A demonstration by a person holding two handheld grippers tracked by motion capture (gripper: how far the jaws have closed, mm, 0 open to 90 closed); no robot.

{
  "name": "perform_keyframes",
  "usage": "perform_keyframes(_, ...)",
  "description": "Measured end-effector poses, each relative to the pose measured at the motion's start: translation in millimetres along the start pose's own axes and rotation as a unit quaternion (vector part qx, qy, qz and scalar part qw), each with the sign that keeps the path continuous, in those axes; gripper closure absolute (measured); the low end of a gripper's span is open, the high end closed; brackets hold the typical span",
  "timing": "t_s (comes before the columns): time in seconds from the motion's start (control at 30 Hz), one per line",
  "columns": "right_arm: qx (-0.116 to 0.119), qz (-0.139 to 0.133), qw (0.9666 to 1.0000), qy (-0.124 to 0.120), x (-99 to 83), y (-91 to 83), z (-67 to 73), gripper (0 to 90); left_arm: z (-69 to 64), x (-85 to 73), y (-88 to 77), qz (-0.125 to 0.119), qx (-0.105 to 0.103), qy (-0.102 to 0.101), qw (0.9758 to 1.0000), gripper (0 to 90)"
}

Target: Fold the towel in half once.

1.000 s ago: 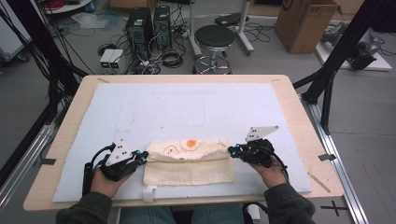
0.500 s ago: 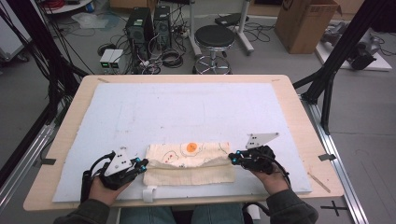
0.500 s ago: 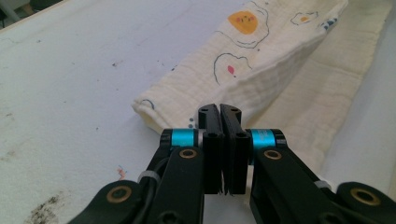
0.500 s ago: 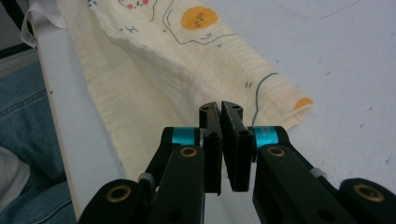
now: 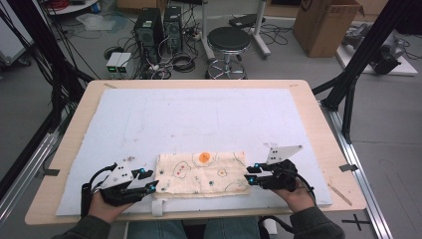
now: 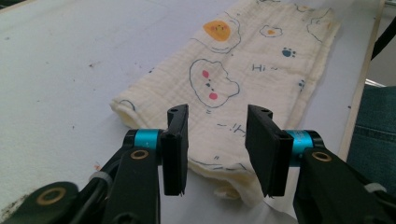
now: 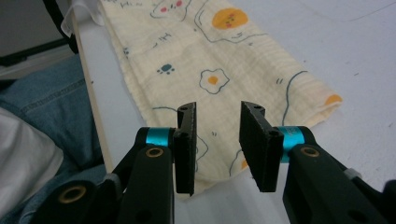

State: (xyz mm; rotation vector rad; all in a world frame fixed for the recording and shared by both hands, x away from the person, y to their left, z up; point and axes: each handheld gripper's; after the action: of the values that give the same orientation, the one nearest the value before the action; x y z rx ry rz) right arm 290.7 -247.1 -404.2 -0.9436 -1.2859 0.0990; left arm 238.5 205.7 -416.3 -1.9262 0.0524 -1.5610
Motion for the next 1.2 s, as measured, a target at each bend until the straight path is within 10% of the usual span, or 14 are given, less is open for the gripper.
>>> perform_keyframes(0.4,0.018,0.062,0.9976,-0.025,-14.1,27.9,3.8,70.6,5.8,-15.1,20.3,0.075,-0.03,-0.007,0.9967,66.7)
perform_keyframes(0.77,0.019,0.067,0.9965,-0.046,-13.1,31.0,8.1,87.3,1.0,-16.0,25.3,0.081,-0.017,0.023,0.9963,85.4)
perform_keyframes(1.2,0.023,0.04,0.9981,-0.04,-9.5,19.5,9.0,88.3,0.2,-11.8,16.9,0.05,-0.011,0.02,0.9985,86.7)
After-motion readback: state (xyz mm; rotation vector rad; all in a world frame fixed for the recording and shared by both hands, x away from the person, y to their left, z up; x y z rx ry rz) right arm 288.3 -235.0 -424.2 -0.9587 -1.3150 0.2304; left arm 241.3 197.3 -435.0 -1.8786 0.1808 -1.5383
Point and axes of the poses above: each handheld gripper's, and its own axes: y roughly forward along the jaws, x roughly out of its top, z roughly to its left, and after that the axes turned 11 degrees about -x, right-handed
